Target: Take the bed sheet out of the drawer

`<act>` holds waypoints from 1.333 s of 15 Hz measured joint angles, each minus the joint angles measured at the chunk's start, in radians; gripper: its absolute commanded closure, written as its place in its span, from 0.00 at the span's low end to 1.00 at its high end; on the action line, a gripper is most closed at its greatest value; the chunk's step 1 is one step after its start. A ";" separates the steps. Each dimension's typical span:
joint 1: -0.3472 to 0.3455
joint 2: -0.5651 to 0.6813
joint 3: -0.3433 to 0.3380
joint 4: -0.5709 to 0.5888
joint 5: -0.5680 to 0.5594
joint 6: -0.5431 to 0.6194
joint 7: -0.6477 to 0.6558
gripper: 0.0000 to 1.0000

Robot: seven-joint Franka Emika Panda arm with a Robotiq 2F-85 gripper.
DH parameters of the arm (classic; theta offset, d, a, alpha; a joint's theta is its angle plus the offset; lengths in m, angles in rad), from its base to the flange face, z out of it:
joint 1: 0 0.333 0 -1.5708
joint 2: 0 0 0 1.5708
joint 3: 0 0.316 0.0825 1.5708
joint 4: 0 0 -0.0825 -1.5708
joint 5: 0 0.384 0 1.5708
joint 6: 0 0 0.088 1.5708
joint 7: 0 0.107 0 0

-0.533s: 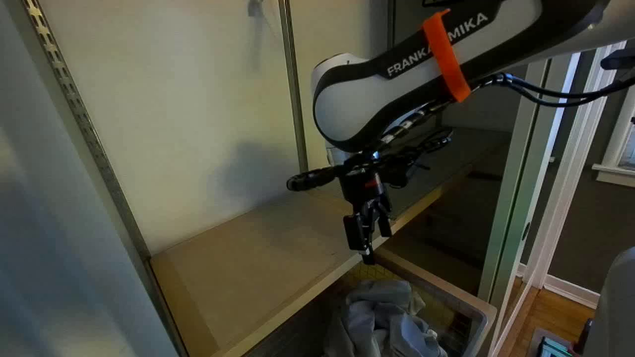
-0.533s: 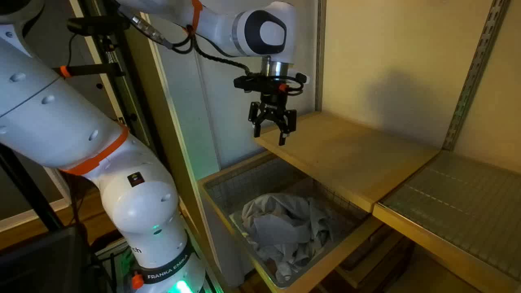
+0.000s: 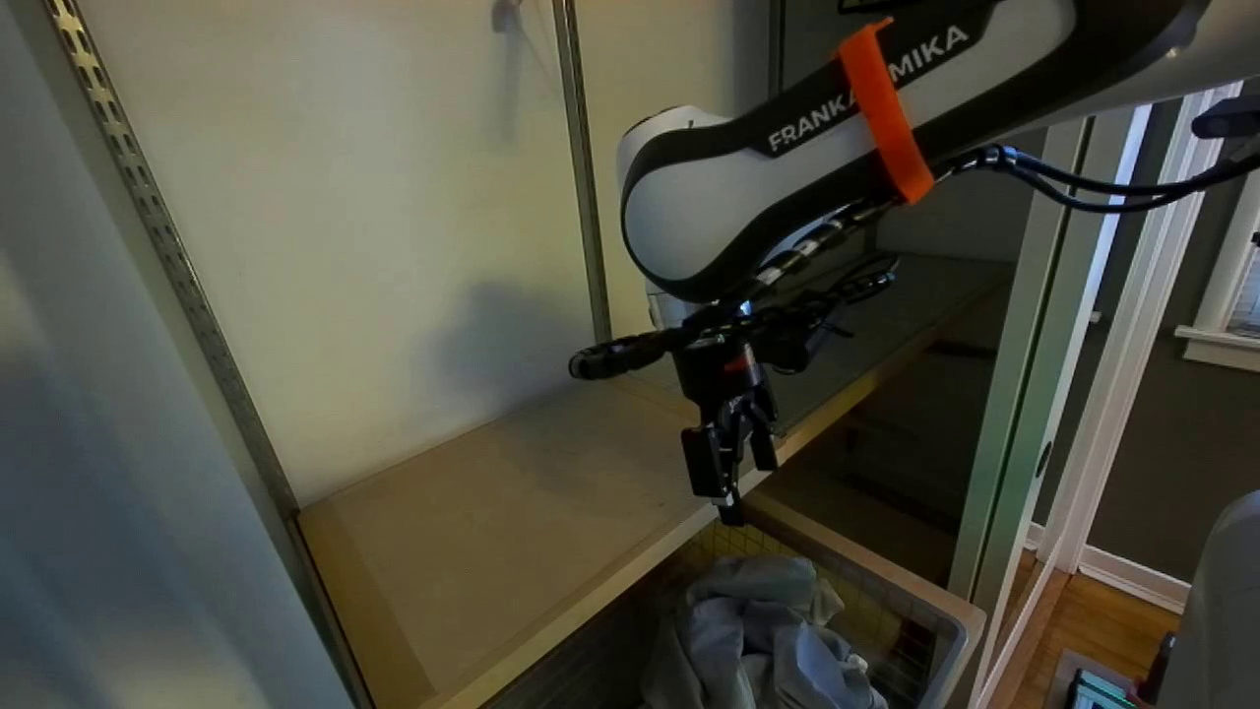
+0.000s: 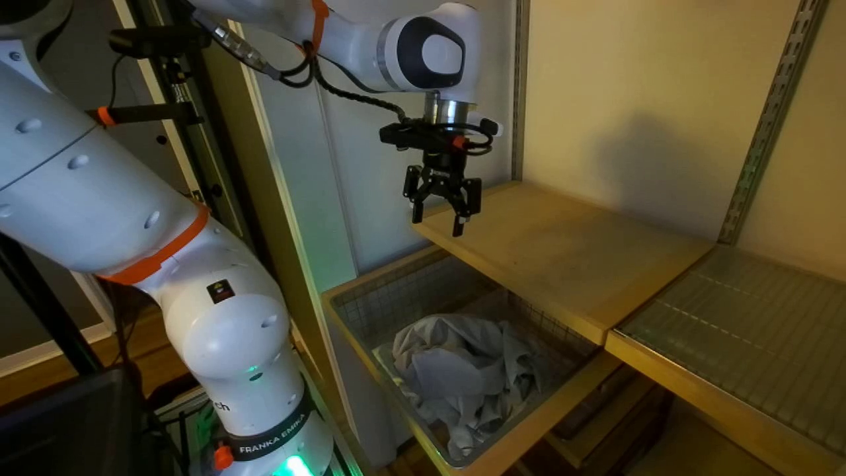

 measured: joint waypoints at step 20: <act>0.004 0.079 0.007 -0.246 -0.055 0.250 -0.026 0.00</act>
